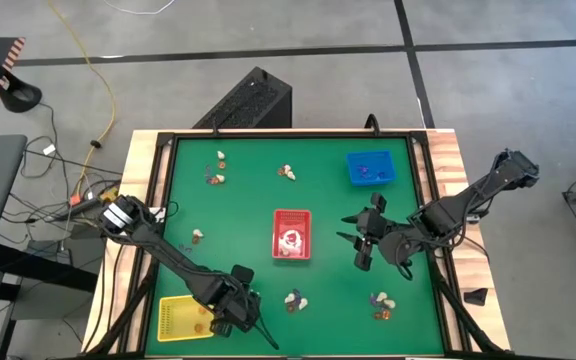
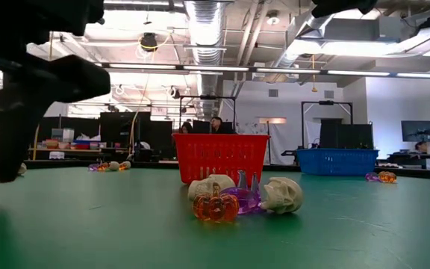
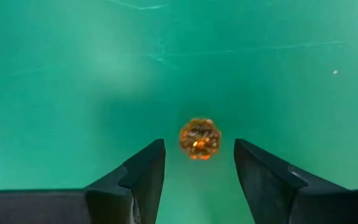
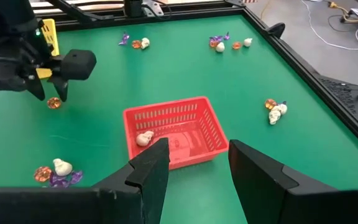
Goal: Sort Halloween decoration
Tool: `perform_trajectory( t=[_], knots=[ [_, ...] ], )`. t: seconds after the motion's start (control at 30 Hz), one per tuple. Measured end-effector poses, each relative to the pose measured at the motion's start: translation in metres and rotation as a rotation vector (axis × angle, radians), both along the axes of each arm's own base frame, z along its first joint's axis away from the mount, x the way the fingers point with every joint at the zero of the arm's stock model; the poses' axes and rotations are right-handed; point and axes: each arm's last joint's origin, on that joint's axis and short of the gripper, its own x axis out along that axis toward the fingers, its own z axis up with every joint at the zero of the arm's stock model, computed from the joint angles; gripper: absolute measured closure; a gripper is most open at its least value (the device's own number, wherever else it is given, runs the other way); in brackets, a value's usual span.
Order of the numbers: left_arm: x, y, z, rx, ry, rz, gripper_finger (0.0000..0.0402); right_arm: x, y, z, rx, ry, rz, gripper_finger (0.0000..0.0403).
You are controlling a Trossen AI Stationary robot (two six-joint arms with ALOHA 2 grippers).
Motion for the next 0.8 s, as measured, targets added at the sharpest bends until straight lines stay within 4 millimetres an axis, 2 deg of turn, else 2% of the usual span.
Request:
perform_trajectory(
  t=[0.3,0.63,0.8],
  knots=[
    [0.004,0.000,0.000,-0.017,-0.022,-0.014,0.0219,0.000,0.000,0.000,0.000,0.001,0.000,0.0207],
    [0.002,-0.001,-0.015,-0.041,0.010,-0.018,0.0220,0.000,0.000,0.000,0.001,0.000,0.002,0.0207],
    [0.002,-0.002,-0.015,-0.035,0.008,-0.026,0.0236,0.000,0.000,0.000,0.002,-0.001,0.002,0.0207]
  ],
)
